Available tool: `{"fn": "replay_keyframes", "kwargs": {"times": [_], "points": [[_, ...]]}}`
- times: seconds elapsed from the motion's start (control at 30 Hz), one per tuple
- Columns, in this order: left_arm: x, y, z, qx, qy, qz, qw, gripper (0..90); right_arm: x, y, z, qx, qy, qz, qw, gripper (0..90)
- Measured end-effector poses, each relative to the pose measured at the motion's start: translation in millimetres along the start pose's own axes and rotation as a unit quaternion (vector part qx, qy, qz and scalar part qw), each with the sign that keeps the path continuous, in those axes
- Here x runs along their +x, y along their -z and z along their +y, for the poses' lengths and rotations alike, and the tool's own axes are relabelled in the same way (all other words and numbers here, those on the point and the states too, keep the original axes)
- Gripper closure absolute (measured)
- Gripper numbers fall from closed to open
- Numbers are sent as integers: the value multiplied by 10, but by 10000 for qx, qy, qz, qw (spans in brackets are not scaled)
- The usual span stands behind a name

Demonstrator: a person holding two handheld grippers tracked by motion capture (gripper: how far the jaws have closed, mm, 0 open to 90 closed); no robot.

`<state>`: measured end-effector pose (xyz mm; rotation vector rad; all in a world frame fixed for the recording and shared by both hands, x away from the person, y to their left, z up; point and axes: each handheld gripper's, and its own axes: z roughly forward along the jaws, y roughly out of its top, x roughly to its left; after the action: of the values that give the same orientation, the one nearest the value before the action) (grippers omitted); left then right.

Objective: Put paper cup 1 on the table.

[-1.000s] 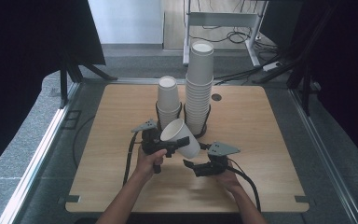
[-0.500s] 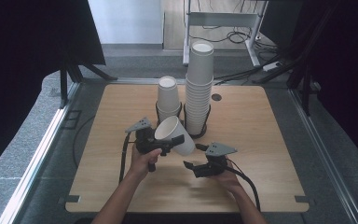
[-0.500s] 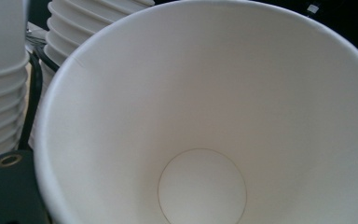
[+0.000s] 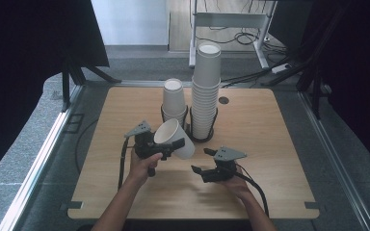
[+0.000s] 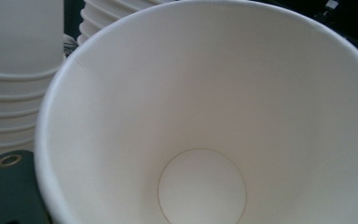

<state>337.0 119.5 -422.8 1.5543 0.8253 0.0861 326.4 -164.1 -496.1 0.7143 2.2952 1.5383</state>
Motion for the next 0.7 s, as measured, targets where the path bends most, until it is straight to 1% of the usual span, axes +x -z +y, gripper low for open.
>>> {"fn": "replay_keyframes", "kwargs": {"times": [0.07,0.2,0.37,0.47,0.7], "points": [[13,24,-2,17,-46,86,10000,129,-7,7,-4,-8,-6,-28,10000,158],[30,54,-14,30,-76,176,9998,129,-17,10,-16,-8,-25,-58,10000,159],[40,96,-20,78,-222,341,9991,129,-14,10,-21,30,0,-93,10000,163],[51,131,-20,71,-249,410,9988,129,-16,9,-29,69,8,-105,9999,164],[91,223,-42,91,-391,673,9969,129,-15,8,-35,87,36,-132,9999,167]]}}
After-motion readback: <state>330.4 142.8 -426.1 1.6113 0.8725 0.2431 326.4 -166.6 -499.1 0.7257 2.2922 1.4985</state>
